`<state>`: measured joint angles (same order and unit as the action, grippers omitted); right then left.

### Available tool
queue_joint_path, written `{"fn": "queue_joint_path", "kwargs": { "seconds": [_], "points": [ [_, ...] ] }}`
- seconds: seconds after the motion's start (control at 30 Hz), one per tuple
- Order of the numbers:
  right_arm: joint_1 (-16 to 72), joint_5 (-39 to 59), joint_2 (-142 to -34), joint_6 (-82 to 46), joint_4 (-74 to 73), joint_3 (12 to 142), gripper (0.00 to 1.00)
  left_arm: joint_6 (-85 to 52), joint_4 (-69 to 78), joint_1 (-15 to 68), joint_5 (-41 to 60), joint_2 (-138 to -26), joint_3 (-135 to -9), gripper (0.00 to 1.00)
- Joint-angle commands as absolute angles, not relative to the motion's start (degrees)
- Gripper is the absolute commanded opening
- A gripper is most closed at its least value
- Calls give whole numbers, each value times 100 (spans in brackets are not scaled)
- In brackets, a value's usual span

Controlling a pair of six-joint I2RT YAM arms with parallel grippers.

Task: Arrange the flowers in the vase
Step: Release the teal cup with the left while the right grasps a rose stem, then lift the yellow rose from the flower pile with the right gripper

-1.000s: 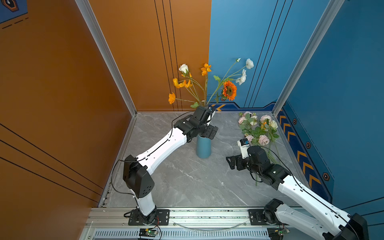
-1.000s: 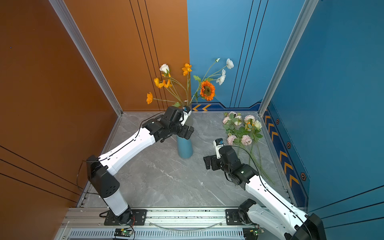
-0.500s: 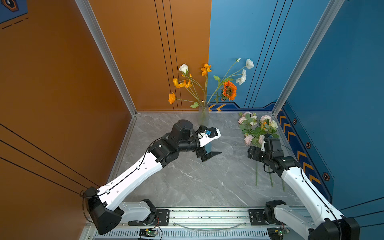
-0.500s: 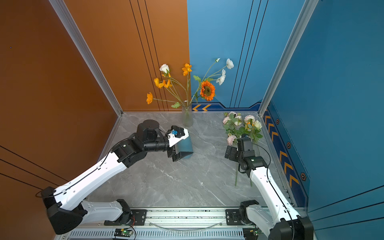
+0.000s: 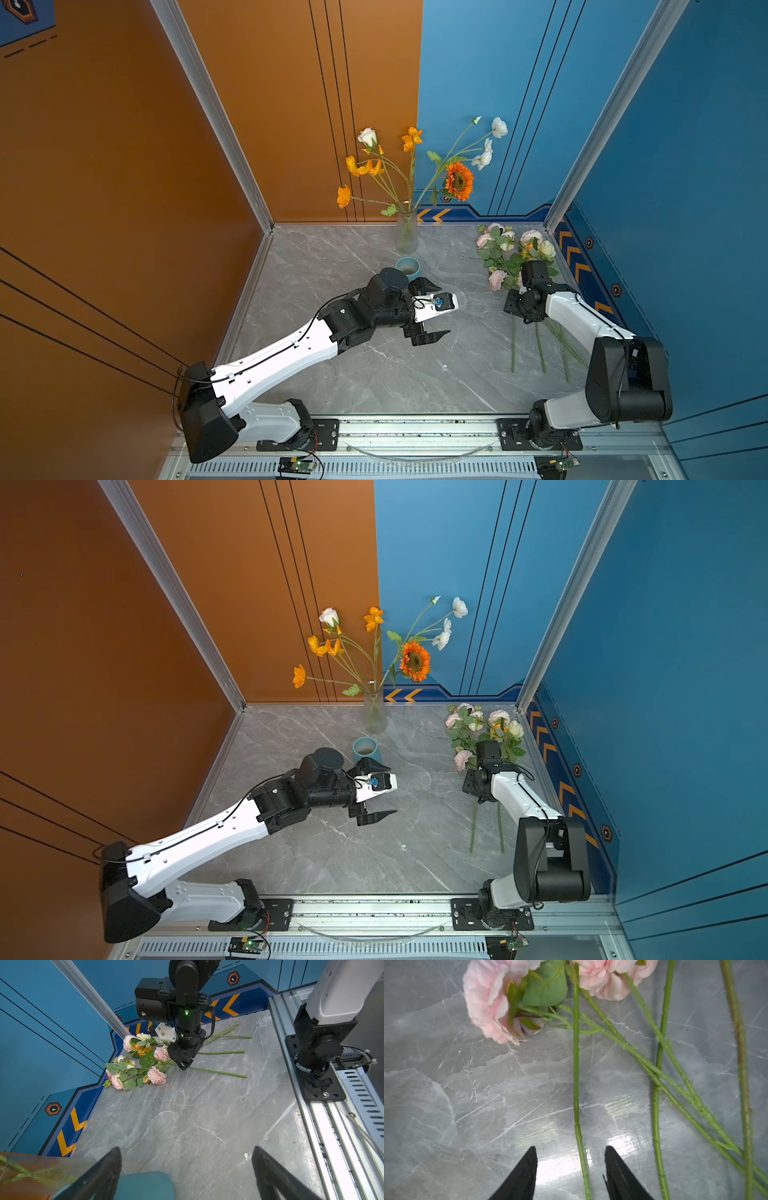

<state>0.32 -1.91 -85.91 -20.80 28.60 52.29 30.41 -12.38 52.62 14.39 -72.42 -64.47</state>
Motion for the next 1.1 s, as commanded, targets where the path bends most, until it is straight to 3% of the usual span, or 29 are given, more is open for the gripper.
{"fn": "queue_joint_path", "kwargs": {
  "seconds": [0.0, 0.2, 0.57, 0.87, 1.07],
  "points": [
    [0, -453, -8822, -1954, 2699, 5563, 52, 2999, -911, 5187, 1301, -7177, -6363, 98],
    [-61, -96, -9408, -1914, 2681, 5747, 37, 2922, -818, 5150, 1346, -7209, -6325, 98],
    [-28, -58, -9855, -1784, 2646, 5879, 34, 2883, -804, 5081, 1276, -7260, -6330, 98],
    [61, -3, -9781, -1526, 2702, 5972, 1, 2861, -826, 5036, 1133, -7370, -6365, 98],
    [201, 78, -9243, -1277, 2936, 6083, 0, 2861, -835, 4994, 1061, -7380, -6376, 98]
  ]
}}
